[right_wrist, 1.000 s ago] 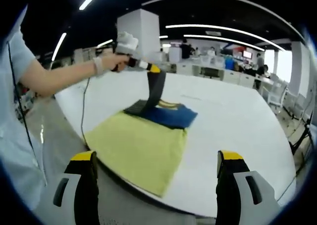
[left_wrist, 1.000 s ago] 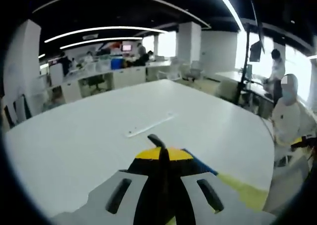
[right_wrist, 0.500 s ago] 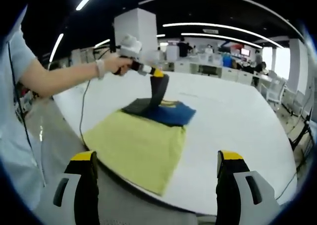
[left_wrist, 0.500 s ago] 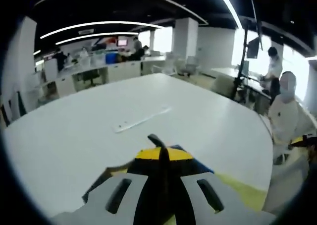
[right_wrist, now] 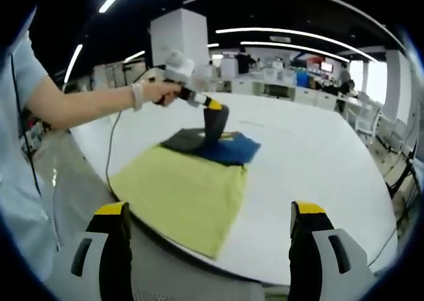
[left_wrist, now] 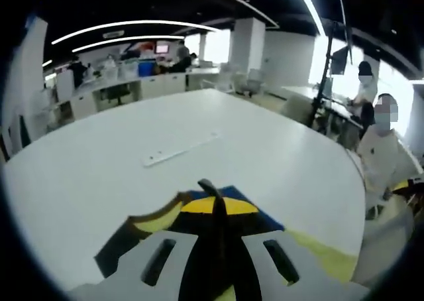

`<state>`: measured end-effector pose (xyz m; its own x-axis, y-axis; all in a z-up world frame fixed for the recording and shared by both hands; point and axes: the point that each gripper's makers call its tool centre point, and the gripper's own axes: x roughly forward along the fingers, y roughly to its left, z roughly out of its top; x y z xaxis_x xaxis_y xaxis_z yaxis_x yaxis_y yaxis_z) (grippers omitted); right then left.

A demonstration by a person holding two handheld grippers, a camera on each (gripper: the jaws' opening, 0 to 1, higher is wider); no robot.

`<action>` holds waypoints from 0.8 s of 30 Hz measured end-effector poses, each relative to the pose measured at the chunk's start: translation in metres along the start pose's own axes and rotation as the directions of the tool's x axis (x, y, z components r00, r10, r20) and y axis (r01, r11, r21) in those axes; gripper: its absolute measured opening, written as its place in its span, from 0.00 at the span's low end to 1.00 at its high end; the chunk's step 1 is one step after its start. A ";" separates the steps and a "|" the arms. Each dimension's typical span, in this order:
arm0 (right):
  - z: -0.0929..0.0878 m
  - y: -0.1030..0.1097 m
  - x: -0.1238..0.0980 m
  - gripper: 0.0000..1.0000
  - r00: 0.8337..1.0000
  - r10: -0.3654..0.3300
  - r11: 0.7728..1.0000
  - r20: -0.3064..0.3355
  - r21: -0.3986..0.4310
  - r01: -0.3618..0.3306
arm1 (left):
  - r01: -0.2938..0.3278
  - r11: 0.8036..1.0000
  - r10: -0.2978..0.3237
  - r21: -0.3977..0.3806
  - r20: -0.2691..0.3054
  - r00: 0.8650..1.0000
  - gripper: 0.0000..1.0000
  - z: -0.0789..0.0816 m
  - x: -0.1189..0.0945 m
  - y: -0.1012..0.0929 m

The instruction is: Fold the garment on the visible template until the final outline fits inside the template.

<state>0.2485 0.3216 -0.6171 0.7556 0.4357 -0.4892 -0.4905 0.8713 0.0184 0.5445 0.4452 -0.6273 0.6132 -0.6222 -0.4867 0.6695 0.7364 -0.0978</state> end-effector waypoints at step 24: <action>-0.009 -0.006 0.003 1.00 1.000 -0.015 1.000 -0.019 0.023 0.015 | -0.009 1.000 0.008 -0.012 -0.049 0.999 0.00 -0.027 0.037 -0.011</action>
<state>0.2497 0.3155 -0.6259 0.7543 0.4185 -0.5058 -0.4688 0.8828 0.0313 0.5484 0.4215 -0.6674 0.5972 -0.6025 -0.5295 0.6589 0.7449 -0.1044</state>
